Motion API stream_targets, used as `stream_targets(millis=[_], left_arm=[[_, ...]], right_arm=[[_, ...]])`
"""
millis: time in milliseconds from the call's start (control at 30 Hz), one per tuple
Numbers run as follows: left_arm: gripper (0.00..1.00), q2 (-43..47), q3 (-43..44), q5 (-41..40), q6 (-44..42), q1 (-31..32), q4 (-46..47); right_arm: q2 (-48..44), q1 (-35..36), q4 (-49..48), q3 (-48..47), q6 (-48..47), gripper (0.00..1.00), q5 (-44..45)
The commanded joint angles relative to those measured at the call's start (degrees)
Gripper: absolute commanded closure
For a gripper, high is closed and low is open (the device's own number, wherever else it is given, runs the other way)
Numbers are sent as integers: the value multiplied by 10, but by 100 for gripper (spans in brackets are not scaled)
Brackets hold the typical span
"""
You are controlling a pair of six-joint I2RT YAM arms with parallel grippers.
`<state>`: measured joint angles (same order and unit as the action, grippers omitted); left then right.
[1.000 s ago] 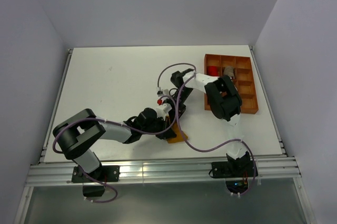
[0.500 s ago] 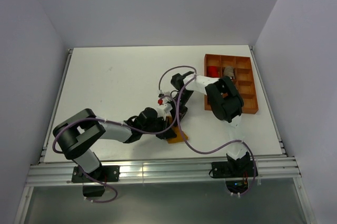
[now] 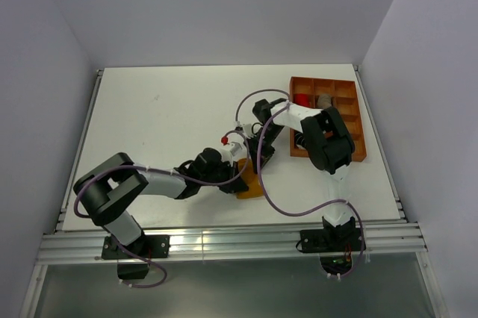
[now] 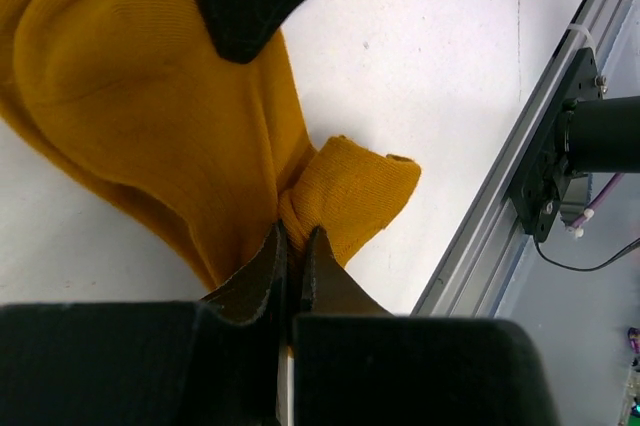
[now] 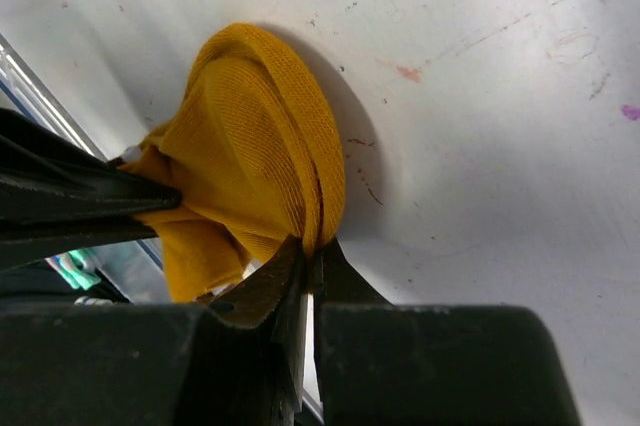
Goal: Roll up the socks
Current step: Roll the sock at the center of the board.
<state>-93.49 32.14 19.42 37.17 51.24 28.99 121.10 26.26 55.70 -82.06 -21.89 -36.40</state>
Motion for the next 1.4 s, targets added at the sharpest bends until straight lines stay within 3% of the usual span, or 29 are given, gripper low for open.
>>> stream_targets(millis=[0, 333, 800, 1067, 1300, 1367], left_arm=[[100, -16, 9, 43, -3, -15, -67], [100, -137, 103, 87, 12, -23, -168], [100, -162, 77, 138, 85, -59, -126], [100, -158, 86, 144, 96, -67, -148], [100, -208, 76, 180, 108, -102, -147], [100, -217, 89, 178, 94, -109, -182]], right_arm=[[-23, -15, -73, 9, -23, 100, 78], [-21, -16, -92, -3, -49, 97, 68], [-38, -20, -145, 15, -30, 98, 108], [-38, -25, -150, 21, -28, 98, 110], [-44, -28, -151, 19, -35, 98, 94], [-45, -27, -147, 17, -39, 97, 87]])
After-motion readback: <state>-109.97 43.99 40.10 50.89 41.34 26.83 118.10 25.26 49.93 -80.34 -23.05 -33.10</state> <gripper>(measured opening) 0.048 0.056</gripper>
